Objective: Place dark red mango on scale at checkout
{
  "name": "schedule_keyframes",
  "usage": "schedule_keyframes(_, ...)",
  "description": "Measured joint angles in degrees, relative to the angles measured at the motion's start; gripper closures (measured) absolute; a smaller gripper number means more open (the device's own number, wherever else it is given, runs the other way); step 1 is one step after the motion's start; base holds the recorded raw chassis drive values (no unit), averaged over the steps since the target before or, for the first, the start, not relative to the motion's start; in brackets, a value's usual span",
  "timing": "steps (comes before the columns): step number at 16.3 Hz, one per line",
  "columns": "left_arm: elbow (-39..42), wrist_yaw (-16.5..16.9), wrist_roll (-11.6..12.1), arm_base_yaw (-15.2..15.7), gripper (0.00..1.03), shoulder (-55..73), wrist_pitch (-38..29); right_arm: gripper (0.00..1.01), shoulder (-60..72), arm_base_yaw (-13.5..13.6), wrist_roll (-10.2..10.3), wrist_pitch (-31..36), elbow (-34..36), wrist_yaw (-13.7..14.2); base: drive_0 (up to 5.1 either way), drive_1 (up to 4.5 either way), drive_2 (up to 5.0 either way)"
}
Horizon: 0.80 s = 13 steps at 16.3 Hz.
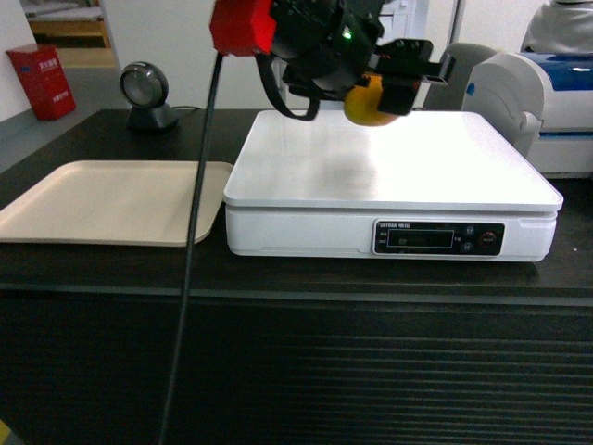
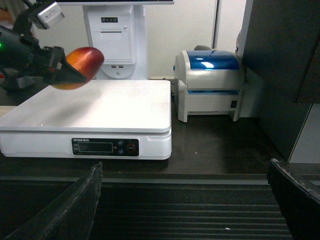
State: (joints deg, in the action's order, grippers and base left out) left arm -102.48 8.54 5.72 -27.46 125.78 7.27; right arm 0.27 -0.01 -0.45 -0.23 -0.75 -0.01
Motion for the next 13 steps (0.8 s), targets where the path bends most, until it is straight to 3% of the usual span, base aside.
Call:
schedule_keyframes(3, -7.56, -1.11, -0.96, -2.49, 0.45, 7.32, 3.43, 0.03, 0.00, 0.00, 0.02, 0.00, 0.00, 0.00, 0.0, 0.00, 0.0)
schedule_keyframes(6, -13.73, -2.49, -1.40, -2.32, 0.45, 11.67, 6.25, 0.03, 0.00, 0.00, 0.02, 0.00, 0.00, 0.00, 0.0, 0.00, 0.0)
schedule_keyframes(13, -18.75, -3.17, -2.51, -1.97, 0.45, 15.58, 8.90, 0.03, 0.00, 0.00, 0.02, 0.00, 0.00, 0.00, 0.0, 0.00, 0.0)
